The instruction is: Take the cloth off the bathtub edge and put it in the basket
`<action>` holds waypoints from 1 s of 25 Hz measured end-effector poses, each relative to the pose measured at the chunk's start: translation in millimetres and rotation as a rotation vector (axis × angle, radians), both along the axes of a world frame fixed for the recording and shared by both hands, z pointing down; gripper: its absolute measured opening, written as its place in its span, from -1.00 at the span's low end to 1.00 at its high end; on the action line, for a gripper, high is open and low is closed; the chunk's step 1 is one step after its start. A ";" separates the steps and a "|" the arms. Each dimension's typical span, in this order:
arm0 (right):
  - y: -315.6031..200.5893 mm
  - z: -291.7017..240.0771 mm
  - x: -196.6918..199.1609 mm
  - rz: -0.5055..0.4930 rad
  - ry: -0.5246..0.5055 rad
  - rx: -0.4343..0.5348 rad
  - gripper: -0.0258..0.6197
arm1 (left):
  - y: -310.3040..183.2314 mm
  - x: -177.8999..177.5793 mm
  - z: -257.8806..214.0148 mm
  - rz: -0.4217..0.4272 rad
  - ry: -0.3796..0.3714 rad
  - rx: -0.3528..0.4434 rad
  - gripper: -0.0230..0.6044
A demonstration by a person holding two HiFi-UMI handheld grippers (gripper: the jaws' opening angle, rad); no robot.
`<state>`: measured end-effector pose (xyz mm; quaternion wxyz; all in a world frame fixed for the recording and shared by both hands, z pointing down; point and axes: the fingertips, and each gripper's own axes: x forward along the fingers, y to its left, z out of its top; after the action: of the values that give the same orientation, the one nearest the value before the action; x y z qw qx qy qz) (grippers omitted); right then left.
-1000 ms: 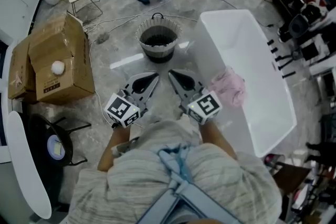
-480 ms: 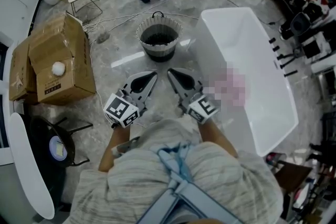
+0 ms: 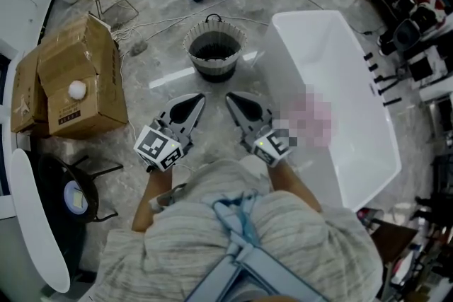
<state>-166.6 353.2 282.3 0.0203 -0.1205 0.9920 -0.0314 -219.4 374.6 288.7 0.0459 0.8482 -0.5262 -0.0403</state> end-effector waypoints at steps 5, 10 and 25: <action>-27.9 -0.8 20.3 0.007 0.005 0.011 -0.91 | -21.5 22.8 0.7 0.008 0.000 -0.008 -0.92; -61.8 3.5 54.2 0.004 0.038 0.026 -0.91 | -57.6 60.8 6.1 0.028 0.014 -0.029 -0.92; -207.9 -15.7 188.3 -0.011 0.041 0.054 -0.91 | -212.4 209.3 -4.0 0.052 -0.001 -0.029 -0.92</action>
<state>21.7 145.3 266.7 0.0029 -0.1152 0.9933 -0.0021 -10.1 162.1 284.7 0.0591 0.8608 -0.5046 -0.0309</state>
